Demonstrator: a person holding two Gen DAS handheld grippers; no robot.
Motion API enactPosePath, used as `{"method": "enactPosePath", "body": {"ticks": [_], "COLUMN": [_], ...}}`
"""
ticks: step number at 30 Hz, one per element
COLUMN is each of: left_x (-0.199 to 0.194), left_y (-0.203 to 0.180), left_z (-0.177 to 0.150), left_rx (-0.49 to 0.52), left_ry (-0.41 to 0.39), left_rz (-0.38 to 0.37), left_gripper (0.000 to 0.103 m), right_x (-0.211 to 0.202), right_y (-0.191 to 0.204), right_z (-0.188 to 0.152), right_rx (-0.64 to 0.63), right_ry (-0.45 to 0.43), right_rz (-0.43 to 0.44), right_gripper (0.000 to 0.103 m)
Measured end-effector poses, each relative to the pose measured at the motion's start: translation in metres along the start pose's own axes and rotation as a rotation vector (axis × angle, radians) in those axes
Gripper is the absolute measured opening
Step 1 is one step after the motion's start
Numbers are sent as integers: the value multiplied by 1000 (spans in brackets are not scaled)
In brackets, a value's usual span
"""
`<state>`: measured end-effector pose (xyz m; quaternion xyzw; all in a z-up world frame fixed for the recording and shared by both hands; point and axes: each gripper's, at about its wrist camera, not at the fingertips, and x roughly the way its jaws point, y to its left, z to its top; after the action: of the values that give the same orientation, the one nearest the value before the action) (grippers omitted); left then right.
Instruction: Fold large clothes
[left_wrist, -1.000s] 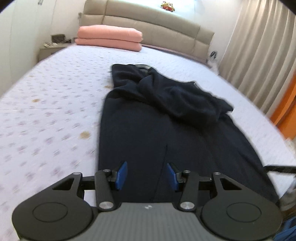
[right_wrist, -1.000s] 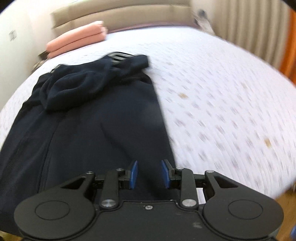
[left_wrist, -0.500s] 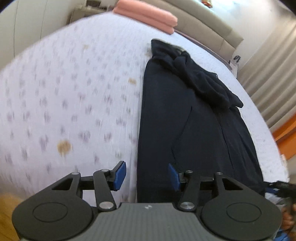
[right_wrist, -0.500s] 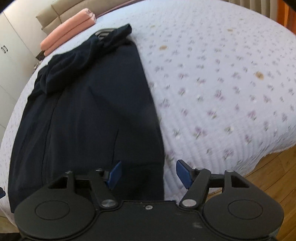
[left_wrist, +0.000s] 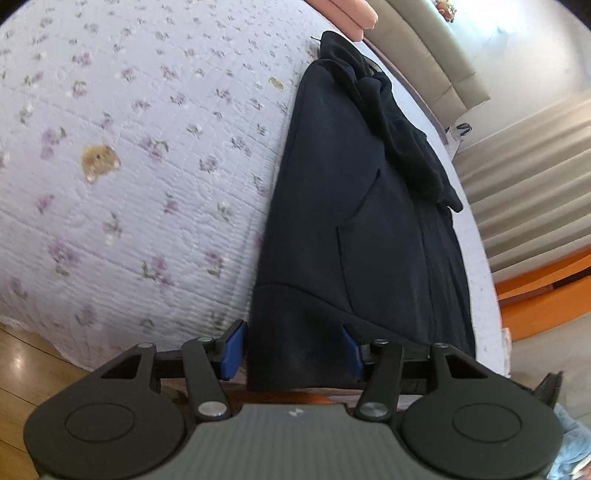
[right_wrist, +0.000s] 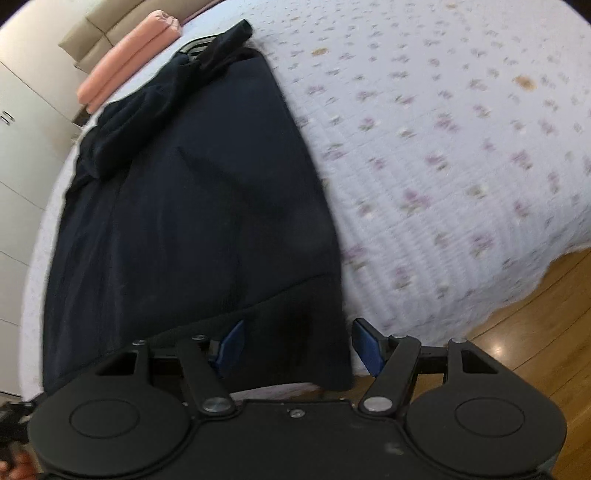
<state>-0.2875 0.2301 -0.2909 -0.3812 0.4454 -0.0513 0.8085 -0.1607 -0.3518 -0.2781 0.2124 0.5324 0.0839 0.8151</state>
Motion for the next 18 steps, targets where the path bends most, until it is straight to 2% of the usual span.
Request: {"method": "enactPosePath", "body": {"ticks": [2,3,4,7,8,11,18], "left_x": [4,6,8,7,5,-3,-25], "left_y": [-3,-7,-12,-15,-15,-19,-45], "left_z": [-1,-3,-4,-4,-4,-3,15], "left_rx": [-3,10,25,19,3,-2,-41], "left_ry": [6,0,-10,-33,-45,-89,-210], "left_rz": [-14,0,26,42,30,5,-137], "left_gripper": [36,32,24,14,10,7,6], "right_x": [0,-1,-1,-10,-14,-28,-67], "right_y": [8,13,17,26,27,27,38], "right_z": [-4,-6,-8,-11,-11,-8,18], "right_rx": [-28,-47,-65,-111,-108,-83,-50], "right_ry": [-6,-16,-20,-49,-58,-87,-195], "right_rz": [7,-6,-13,-33,-24,8,134], "right_gripper": [71,59,38,17,16,15,14]}}
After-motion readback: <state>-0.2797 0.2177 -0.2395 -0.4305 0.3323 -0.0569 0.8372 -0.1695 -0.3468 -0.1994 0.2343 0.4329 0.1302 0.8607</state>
